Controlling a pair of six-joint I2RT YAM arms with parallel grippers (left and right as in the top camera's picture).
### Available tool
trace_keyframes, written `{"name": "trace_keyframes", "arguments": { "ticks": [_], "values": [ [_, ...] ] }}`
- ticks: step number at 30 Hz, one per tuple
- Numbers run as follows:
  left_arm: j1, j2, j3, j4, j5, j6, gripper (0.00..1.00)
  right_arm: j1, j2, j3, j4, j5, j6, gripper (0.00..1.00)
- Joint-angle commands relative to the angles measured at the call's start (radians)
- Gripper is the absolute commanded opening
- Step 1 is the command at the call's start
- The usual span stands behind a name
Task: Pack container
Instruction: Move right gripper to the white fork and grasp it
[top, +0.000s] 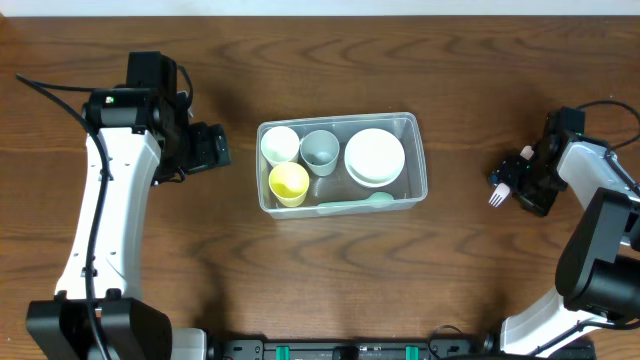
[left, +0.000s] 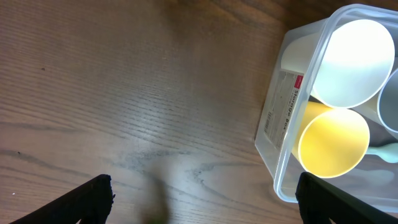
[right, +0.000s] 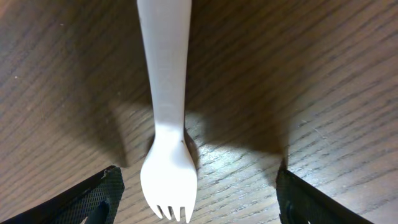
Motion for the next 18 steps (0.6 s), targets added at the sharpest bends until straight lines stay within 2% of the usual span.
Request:
{"name": "trace_keyframes", "arguments": {
  "ticks": [1,7,10,13,15,18],
  "values": [
    [0.000,-0.001,0.000,-0.005,-0.005,-0.005,0.94,-0.003,0.013,-0.031,0.008,0.019,0.013,0.80],
    [0.000,-0.001,0.000,-0.006,-0.005,-0.005,0.95,-0.003,0.013,-0.054,0.032,0.018,0.013,0.80],
    [0.000,-0.001,0.000,-0.006,-0.005,-0.005,0.94,0.000,0.013,-0.059,0.032,0.017,0.013,0.75],
    [0.000,-0.001,0.000,-0.006,-0.005,-0.005,0.94,0.004,0.013,-0.064,0.033,0.018,0.013,0.62],
    [0.000,-0.001,0.000,-0.006,-0.005,-0.005,0.95,0.004,0.013,-0.065,0.032,0.017,0.013,0.50],
    [0.000,-0.001,0.000,-0.006,-0.005,-0.005,0.94,0.004,0.013,-0.066,0.032,0.017,0.013,0.44]
  ]
}}
